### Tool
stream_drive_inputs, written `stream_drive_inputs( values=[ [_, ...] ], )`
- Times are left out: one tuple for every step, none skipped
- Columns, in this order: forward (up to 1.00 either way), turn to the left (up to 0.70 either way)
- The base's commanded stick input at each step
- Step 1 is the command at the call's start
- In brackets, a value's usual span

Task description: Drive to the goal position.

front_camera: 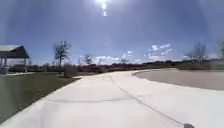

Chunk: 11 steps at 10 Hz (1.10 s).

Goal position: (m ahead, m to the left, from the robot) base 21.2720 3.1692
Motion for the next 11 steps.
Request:
stream_drive_inputs(
  values=[
    [1.00,0.00],
    [1.00,0.00],
    [1.00,0.00],
    [1.00,0.00],
    [1.00,0.00],
    [1.00,0.00],
    [1.00,0.00],
    [1.00,0.00],
    [1.00,-0.07],
    [1.00,-0.30],
    [1.00,-0.40]
  ],
)
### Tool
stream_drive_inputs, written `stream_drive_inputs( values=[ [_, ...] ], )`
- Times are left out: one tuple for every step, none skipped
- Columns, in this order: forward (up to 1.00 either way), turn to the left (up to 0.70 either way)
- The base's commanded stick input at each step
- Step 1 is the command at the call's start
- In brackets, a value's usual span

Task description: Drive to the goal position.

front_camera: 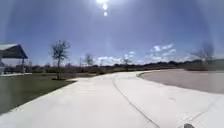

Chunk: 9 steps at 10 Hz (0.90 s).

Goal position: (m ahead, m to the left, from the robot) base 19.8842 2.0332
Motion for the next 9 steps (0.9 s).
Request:
stream_drive_inputs(
  values=[
    [1.00,-0.40],
    [1.00,-0.10],
    [1.00,0.00],
    [1.00,0.00],
    [1.00,0.00],
    [1.00,0.00],
    [1.00,0.00],
    [1.00,0.00],
    [1.00,0.00]
  ],
)
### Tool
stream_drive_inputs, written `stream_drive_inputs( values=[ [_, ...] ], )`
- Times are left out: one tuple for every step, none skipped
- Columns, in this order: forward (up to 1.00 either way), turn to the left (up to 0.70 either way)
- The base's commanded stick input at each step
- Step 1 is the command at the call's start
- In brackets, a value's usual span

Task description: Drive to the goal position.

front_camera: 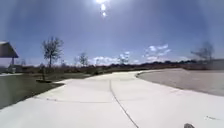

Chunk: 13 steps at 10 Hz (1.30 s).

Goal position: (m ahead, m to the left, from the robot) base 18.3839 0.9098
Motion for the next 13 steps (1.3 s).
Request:
stream_drive_inputs(
  values=[
    [1.00,0.00],
    [1.00,0.00],
    [1.00,0.00],
    [1.00,0.00],
    [1.00,0.00],
    [1.00,0.00],
    [1.00,0.00],
    [1.00,0.00],
    [1.00,0.00],
    [1.00,0.00],
    [1.00,0.00],
    [1.00,0.00],
    [1.00,0.00]
  ],
)
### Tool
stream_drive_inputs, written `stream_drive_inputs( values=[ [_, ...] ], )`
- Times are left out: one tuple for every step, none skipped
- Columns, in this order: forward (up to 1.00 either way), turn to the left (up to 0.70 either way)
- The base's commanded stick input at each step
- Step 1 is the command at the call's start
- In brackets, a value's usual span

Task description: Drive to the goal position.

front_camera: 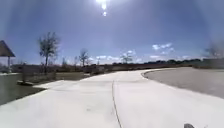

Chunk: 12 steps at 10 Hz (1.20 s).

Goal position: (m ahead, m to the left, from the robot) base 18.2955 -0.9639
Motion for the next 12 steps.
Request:
stream_drive_inputs(
  values=[
    [1.00,0.00],
    [1.00,0.00],
    [1.00,0.00],
    [1.00,0.00],
    [1.00,0.00],
    [1.00,0.00],
    [1.00,0.00],
    [1.00,-0.40],
    [1.00,-0.37],
    [1.00,-0.08],
    [1.00,-0.02],
    [1.00,0.00]
  ],
)
